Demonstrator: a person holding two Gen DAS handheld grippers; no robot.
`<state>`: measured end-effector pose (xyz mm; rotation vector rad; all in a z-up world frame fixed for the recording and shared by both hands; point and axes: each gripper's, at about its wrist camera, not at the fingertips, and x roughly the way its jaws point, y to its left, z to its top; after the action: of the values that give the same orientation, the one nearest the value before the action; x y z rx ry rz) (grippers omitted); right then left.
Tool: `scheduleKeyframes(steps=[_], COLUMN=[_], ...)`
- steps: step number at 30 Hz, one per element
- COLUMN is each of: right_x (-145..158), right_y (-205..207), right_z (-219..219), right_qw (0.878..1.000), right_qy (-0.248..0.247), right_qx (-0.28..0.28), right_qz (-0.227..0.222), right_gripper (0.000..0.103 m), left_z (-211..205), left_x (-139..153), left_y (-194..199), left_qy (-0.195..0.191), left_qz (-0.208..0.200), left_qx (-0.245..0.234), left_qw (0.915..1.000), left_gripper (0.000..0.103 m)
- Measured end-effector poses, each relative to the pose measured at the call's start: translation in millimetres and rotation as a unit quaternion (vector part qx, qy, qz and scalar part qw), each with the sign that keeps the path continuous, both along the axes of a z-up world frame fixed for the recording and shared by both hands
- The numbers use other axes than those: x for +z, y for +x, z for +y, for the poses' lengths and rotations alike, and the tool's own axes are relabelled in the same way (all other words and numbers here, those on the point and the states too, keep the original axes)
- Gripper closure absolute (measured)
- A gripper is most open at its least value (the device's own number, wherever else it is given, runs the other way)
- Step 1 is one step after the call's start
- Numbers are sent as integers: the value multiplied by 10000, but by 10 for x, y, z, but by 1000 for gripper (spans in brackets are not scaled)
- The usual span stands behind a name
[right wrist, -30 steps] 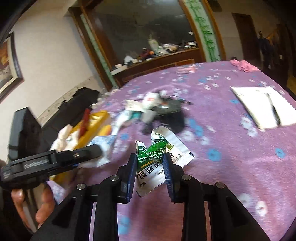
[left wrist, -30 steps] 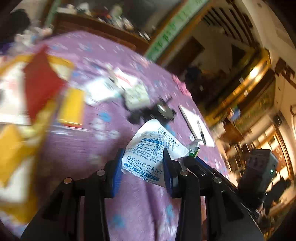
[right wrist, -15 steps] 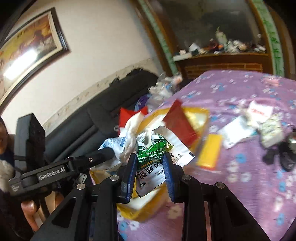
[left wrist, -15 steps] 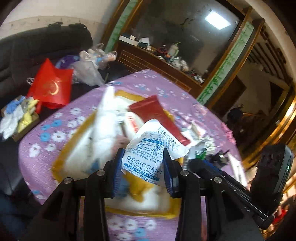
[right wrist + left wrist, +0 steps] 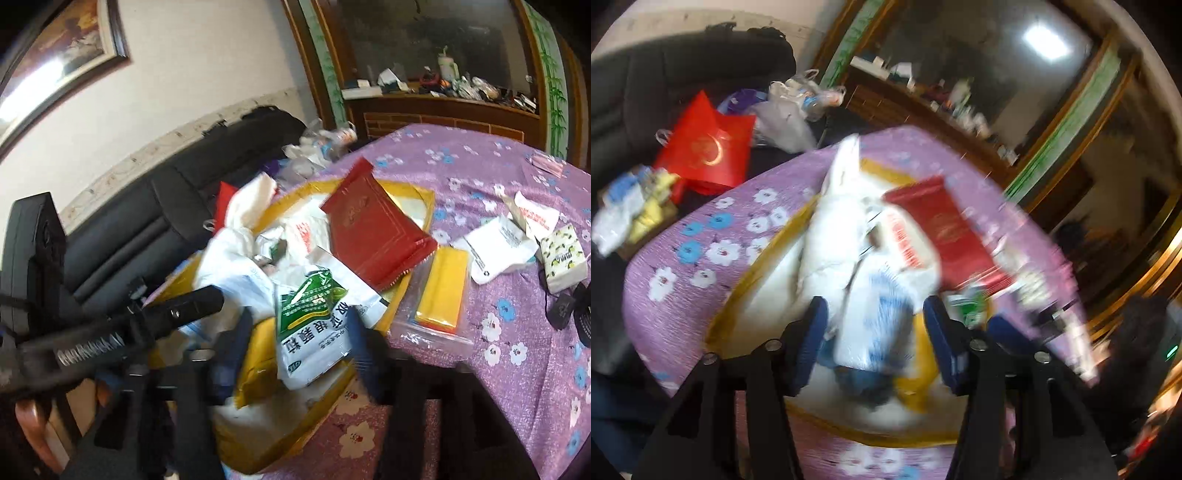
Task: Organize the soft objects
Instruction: 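Carry the green-and-white packet and desiccant packet into the box and open both tools, then move the left tool back toward the yellow sponge beside the box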
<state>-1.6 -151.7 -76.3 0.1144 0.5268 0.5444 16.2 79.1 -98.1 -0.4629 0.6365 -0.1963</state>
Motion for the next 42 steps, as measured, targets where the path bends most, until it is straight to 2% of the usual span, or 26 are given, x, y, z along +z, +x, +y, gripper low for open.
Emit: scheduleKeyframes(steps=[1,3,5,6,10,14,18,21,27,29,32,37,39,42], right_x=[28,62,71,62,-22,-83,-222,-377,-527,-480,-477,-482,-500,-490], right_y=[-46,-130,-202,-226,-255,-352,-280,-182,-163,-189,-208,-283,-292,-345], right_z=[-27,-81,-151,-187,-478,-830,-1121,-1345,-1720,-1848,-1955,-2070,-2104,-2117], right_qw=[9999,9995,9988,9988,9982,9934,9919,9872,9761,9739,9734,9768,9769,9763], right_qy=[48,45,45,64,408,401,789,1048,1483,1573,1551,1066,1254,1348], right_qx=[9,-118,-216,-228,-348,-1023,-991,-1093,-1327,-1374,-1462,-1739,-1598,-1608], right_qz=[-95,-289,-432,-433,-263,-344,54,511,871,887,844,649,666,521], right_gripper=[31,25,18,16,14,13,12,12,12,12,13,16,22,20], left_z=[-8,1,-58,-75,-234,-509,-839,-1067,-1602,-1722,-1810,-1817,-1826,-1859], left_x=[37,62,73,95,251,388,484,464,473,434,376,297,279,243], left_y=[-13,-66,-92,-144,-293,-389,-470,-478,-543,-533,-466,-383,-322,-189], left_qy=[-48,133,390,393,597,976,1122,1220,1434,1465,1413,1390,1339,1196], left_qz=[-72,-201,-101,-153,-416,-590,-845,-715,-603,-516,-335,-219,-94,137], left_qx=[62,216,192,168,112,-80,-530,-803,-1459,-1614,-1646,-1617,-1646,-1729], left_qw=[9999,9995,9990,9990,9973,9934,9887,9867,9770,9746,9756,9768,9772,9776], left_gripper=[20,19,19,19,19,19,19,19,19,19,19,19,19,19])
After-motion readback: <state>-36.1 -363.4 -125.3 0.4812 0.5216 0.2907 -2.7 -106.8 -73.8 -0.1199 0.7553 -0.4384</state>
